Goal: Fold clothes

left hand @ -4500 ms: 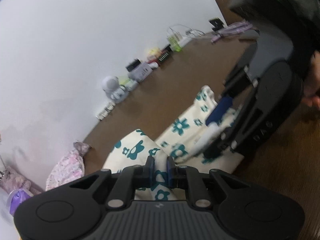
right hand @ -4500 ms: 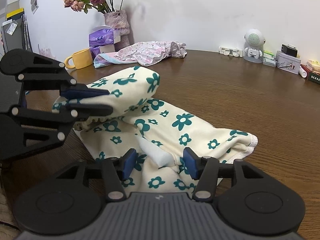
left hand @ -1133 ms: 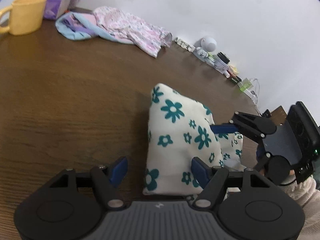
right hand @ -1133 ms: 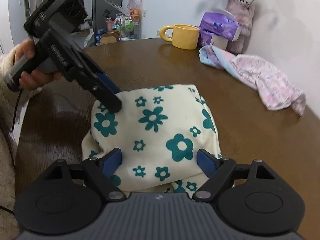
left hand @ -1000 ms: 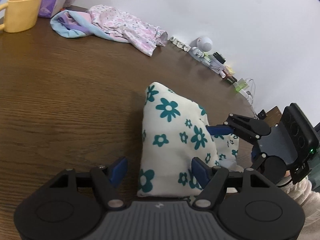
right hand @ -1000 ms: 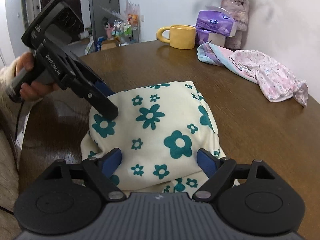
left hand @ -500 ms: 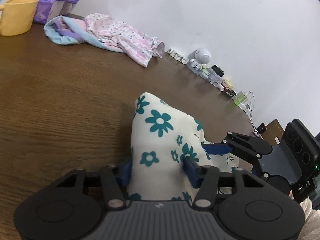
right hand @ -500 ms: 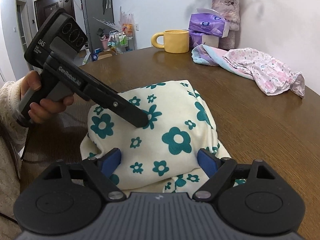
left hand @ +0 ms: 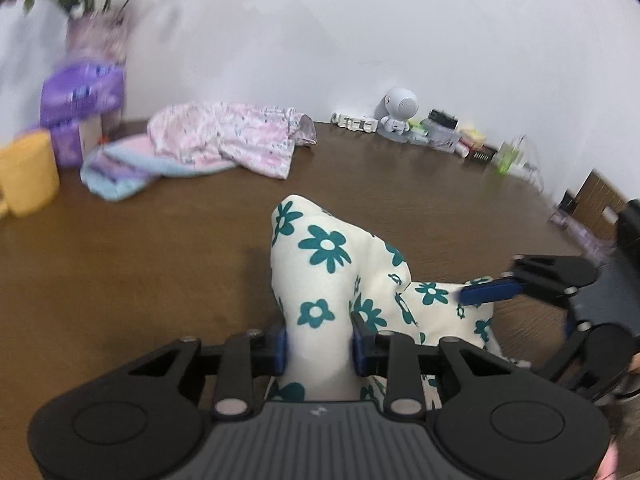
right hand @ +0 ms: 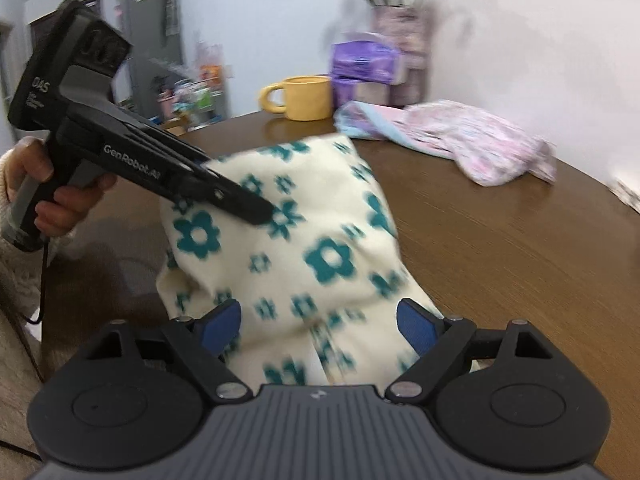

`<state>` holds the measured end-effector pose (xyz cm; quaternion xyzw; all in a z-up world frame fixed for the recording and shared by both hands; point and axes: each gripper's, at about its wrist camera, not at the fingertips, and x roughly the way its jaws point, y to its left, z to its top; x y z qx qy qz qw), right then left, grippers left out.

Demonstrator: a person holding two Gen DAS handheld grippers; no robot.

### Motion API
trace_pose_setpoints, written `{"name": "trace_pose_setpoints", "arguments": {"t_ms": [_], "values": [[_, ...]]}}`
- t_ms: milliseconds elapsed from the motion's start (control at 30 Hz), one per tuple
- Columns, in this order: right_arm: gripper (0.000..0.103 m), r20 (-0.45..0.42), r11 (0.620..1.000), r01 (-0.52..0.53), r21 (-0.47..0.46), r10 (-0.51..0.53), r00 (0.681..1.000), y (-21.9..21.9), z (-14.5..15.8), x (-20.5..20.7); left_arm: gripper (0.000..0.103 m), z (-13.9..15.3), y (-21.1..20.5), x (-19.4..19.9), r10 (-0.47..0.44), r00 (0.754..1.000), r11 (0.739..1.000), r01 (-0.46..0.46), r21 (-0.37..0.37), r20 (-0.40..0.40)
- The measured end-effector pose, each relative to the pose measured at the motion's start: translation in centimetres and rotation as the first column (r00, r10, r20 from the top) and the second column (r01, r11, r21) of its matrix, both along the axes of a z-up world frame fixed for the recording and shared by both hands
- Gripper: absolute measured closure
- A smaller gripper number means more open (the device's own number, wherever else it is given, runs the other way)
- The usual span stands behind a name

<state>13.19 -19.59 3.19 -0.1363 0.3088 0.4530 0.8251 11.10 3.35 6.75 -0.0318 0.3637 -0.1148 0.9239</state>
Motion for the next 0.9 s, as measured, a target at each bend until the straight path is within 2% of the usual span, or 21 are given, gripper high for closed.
{"name": "trace_pose_setpoints", "arguments": {"t_ms": [200, 333, 400, 500, 533, 600, 667, 733, 800, 900], "values": [[0.018, -0.005, 0.988, 0.152, 0.035, -0.152, 0.988, -4.2, -0.2, 0.2, 0.074, 1.2, -2.6, 0.6, -0.028, 0.999, 0.985, 0.023, 0.169, 0.025], [0.024, -0.02, 0.984, 0.17, 0.047, -0.17, 0.985, -5.1, -0.8, 0.5, 0.074, 1.5, -3.4, 1.0, -0.019, 1.0, 0.984, 0.016, 0.175, 0.017], [0.03, -0.035, 0.985, 0.167, 0.044, -0.165, 0.986, -5.1, -1.3, 0.7, 0.074, 1.4, -2.8, 1.0, 0.005, 1.0, 0.991, -0.006, 0.132, 0.005], [0.04, -0.052, 0.989, 0.15, 0.016, -0.149, 0.988, -4.7, -2.3, 0.3, 0.076, 1.0, -0.9, 1.5, 0.051, 0.998, 0.998, -0.051, 0.029, -0.033], [0.046, -0.064, 0.989, 0.144, 0.015, -0.142, 0.988, -4.7, -2.5, 0.2, 0.077, 0.9, 0.0, 1.7, 0.066, 0.996, 0.998, -0.067, -0.014, -0.051], [0.05, -0.082, 0.99, 0.141, 0.023, -0.139, 0.987, -4.6, -2.6, 0.1, 0.077, 0.4, 1.7, 2.1, 0.097, 0.991, 0.99, -0.105, -0.097, -0.088], [0.054, -0.089, 0.989, 0.143, 0.025, -0.14, 0.986, -4.5, -2.6, -0.2, 0.078, 0.3, 2.5, 2.4, 0.116, 0.989, 0.985, -0.127, -0.119, -0.096], [0.055, -0.097, 0.989, 0.143, 0.031, -0.139, 0.985, -4.4, -2.6, -0.5, 0.078, 0.8, 1.6, 2.2, 0.114, 0.992, 0.992, -0.117, -0.056, -0.058], [0.055, -0.099, 0.989, 0.141, 0.038, -0.137, 0.986, -4.1, -2.6, -0.9, 0.078, 1.6, -0.8, 1.5, 0.076, 0.997, 0.995, -0.077, 0.066, 0.012], [0.055, -0.112, 0.988, 0.147, 0.056, -0.14, 0.984, -3.7, -2.6, -1.1, 0.078, 2.5, -5.1, 0.0, -0.005, 0.993, 0.964, -0.027, 0.265, 0.121]]}}
